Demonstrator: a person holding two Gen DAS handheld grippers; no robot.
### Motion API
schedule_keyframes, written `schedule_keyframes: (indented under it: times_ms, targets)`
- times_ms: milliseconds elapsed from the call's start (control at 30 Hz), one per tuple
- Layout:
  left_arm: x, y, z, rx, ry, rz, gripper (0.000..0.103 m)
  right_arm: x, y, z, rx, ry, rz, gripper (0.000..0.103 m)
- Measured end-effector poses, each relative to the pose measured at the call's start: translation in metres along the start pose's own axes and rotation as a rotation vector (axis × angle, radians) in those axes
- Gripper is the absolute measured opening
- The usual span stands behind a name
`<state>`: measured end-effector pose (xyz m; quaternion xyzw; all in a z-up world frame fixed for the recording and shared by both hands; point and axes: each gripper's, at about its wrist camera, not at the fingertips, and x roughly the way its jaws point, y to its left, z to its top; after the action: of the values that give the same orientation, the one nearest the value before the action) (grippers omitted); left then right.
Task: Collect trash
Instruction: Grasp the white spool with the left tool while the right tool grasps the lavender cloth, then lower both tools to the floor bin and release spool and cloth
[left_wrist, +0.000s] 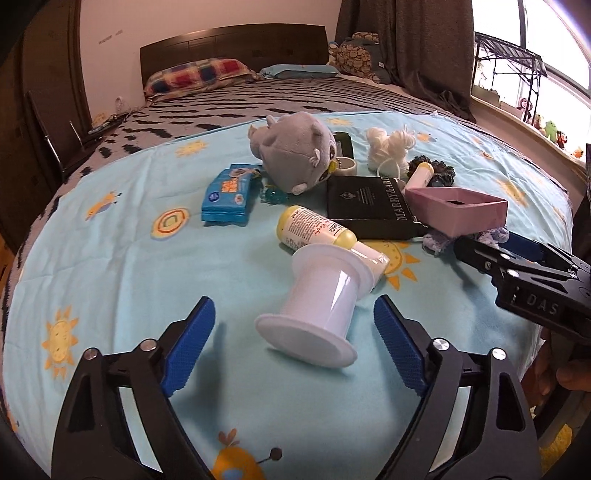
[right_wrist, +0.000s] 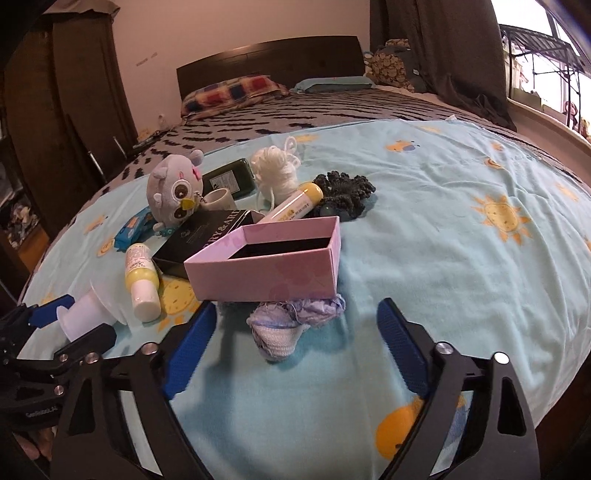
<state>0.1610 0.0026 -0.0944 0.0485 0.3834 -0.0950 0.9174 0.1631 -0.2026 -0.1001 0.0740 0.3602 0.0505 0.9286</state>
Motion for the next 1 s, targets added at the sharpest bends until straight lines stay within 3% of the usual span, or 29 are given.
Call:
schedule_keyframes:
  times_ms: [67, 133, 200, 467, 767, 1000]
  targets:
    - [0.005, 0.001, 0.000, -0.001, 0.011, -0.003, 0.073, 0.001, 0.002, 0.000, -0.016, 0.000, -0.011, 0.040]
    - [0.009, 0.001, -0.002, 0.004, 0.023, -0.018, 0.062, 0.000, 0.002, 0.001, -0.009, 0.003, 0.003, 0.032]
    - [0.010, 0.002, -0.002, 0.003, 0.025, -0.026, 0.045, -0.003, 0.003, -0.001, -0.021, 0.003, 0.000, 0.030]
    - [-0.008, 0.005, -0.009, -0.008, 0.011, -0.040, 0.044, -0.032, 0.009, -0.006, -0.020, -0.009, 0.014, 0.027]
    - [-0.061, -0.003, -0.022, -0.001, -0.045, -0.059, 0.044, -0.076, 0.026, -0.013, -0.054, -0.031, 0.021, 0.027]
    - [-0.088, -0.018, -0.063, -0.019, -0.018, -0.120, 0.044, -0.115, 0.027, -0.050, -0.073, -0.032, 0.043, 0.027]
